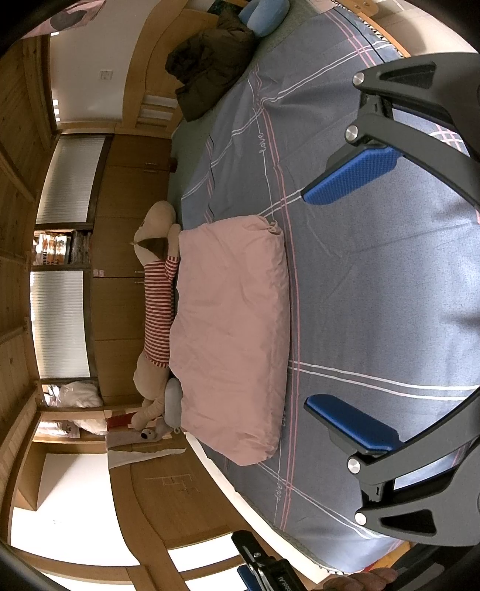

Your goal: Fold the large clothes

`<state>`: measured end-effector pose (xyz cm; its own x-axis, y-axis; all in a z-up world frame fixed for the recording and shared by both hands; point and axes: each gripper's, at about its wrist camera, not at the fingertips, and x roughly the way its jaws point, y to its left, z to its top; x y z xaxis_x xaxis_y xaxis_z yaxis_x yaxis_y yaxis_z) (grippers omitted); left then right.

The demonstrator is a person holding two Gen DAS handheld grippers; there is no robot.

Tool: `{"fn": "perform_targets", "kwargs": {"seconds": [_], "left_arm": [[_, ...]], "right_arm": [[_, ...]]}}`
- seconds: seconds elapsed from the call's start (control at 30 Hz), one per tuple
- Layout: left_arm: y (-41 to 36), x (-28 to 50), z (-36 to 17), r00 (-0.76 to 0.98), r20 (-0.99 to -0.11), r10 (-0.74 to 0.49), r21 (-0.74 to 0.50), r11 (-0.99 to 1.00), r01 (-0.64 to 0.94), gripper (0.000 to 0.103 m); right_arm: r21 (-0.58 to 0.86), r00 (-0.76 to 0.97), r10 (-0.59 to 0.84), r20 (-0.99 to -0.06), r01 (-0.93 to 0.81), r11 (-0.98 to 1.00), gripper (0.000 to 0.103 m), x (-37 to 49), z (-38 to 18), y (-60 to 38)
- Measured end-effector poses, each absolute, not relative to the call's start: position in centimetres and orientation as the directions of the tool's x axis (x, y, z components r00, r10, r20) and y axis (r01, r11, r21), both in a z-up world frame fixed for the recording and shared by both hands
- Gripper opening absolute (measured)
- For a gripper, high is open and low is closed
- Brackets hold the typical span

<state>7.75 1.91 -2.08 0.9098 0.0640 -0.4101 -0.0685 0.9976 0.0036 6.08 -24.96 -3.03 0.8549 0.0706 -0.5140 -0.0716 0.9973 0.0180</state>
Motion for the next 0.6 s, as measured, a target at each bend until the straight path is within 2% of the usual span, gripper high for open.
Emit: {"fn": "perform_targets", "kwargs": {"seconds": [0.6], "left_arm": [[2.61,8.34,-2.33,0.9,-0.433,0.045,-0.027,0.998,-0.063,0.101]], "right_arm": [[0.019,0.855,0.071,-0.514,-0.071,0.997,0.102,6.1,-3.03,-24.94]]}}
